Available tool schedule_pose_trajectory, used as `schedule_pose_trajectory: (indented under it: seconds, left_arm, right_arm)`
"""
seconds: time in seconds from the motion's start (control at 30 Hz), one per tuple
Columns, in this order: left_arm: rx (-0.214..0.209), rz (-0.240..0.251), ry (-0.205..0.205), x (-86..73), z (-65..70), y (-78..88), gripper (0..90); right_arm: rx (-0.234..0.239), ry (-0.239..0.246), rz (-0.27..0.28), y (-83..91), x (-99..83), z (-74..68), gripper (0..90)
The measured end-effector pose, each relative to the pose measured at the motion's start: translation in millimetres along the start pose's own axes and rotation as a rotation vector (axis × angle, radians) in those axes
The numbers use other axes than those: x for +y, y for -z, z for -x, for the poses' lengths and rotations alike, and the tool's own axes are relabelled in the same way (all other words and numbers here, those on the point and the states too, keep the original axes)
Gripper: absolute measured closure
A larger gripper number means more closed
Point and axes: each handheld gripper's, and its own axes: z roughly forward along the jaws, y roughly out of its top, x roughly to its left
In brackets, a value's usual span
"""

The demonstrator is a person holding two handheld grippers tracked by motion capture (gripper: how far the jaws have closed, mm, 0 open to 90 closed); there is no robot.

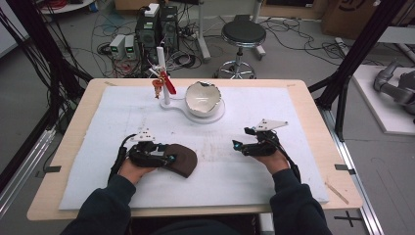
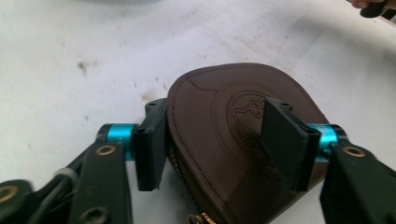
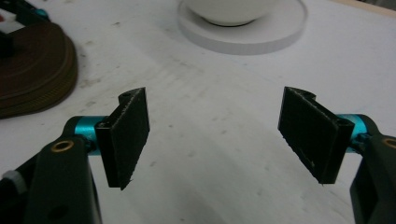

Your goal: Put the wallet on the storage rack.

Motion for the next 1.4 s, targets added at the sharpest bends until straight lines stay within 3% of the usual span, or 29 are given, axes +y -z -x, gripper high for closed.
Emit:
schedule_pose_trajectory:
  seconds: [0.03,0.07,0.1,0.17,0.3,0.4,0.43,0.47,0.6,0.67,0.83,0.87,0.9,0.93,1.03,1.07,1.1,1.17,1.27,1.3,1.4]
  left_arm:
    - [0.007,0.026,-0.067,1.5,4.4,2.0,47.3]
    - [0.007,0.026,-0.067,1.5,4.4,2.0,48.6]
    - [0.008,0.033,-0.112,3.7,8.7,2.9,49.3]
    - [0.005,0.046,-0.151,5.6,12.9,3.1,51.0]
    - [0.019,0.055,-0.176,7.4,17.5,3.6,53.2]
    - [0.022,0.055,-0.173,7.3,17.5,3.3,53.3]
    - [0.022,0.055,-0.173,7.3,17.5,3.3,53.3]
    - [0.022,0.054,-0.172,7.4,17.6,3.3,53.3]
    - [0.019,0.053,-0.162,7.3,16.9,2.8,53.3]
    - [0.022,0.042,-0.140,6.3,15.1,1.5,52.8]
    - [0.013,0.041,-0.083,5.2,10.7,0.0,48.6]
    - [0.007,0.042,-0.049,4.7,8.2,-0.2,45.9]
    - [0.007,0.042,-0.049,4.7,8.2,-0.2,41.1]
    - [-0.024,0.038,0.039,3.2,0.7,0.1,36.5]
    - [-0.079,0.031,0.104,1.2,-5.4,0.8,34.8]
    - [-0.101,0.032,0.103,1.0,-5.8,1.3,36.6]
    - [-0.104,0.039,0.080,1.3,-4.2,1.8,45.5]
    - [-0.091,0.046,0.040,2.2,-1.4,2.7,47.6]
    - [-0.086,0.046,0.028,2.5,-1.4,3.3,49.5]
    - [-0.086,0.055,0.017,2.8,-0.9,3.7,51.6]
    - [-0.105,0.082,-0.025,4.2,4.2,3.1,53.4]
  right_arm:
    - [0.019,0.002,-0.002,-2.9,1.1,-2.9,25.1]
    - [0.019,0.002,-0.002,-2.9,1.1,-2.9,25.1]
    - [0.067,-0.001,-0.003,-10.0,3.6,-10.3,25.1]
    - [0.106,0.000,-0.007,-16.6,5.8,-17.5,25.1]
    - [0.227,0.026,-0.026,-32.8,10.9,-38.6,25.2]
    - [0.323,0.038,-0.037,-44.6,14.3,-55.5,25.3]
    - [0.323,0.038,-0.037,-44.6,14.3,-55.5,25.3]
    - [0.370,0.047,-0.053,-52.7,16.9,-66.8,27.5]
    - [0.414,0.079,-0.096,-65.8,18.1,-79.3,39.9]
    - [0.424,0.104,-0.116,-69.7,18.1,-81.6,51.2]
    - [0.400,0.173,-0.116,-69.5,19.0,-82.7,55.9]
    - [0.401,0.184,-0.115,-68.6,19.3,-83.3,57.0]
    - [0.396,0.202,-0.107,-67.5,19.7,-83.7,58.5]
    - [0.394,0.217,-0.102,-66.1,20.2,-84.6,59.1]
    - [0.381,0.272,-0.083,-63.7,21.2,-87.8,59.4]
    - [0.380,0.289,-0.079,-63.1,21.7,-88.4,59.4]
    - [0.378,0.297,-0.076,-62.3,22.0,-89.0,59.4]
    - [0.387,0.300,-0.074,-60.9,22.6,-88.9,59.7]
    - [0.390,0.268,-0.079,-61.3,22.4,-88.2,58.0]
    - [0.377,0.219,-0.084,-63.7,21.8,-87.4,45.3]
    - [0.387,0.120,-0.079,-69.0,21.8,-82.5,36.8]
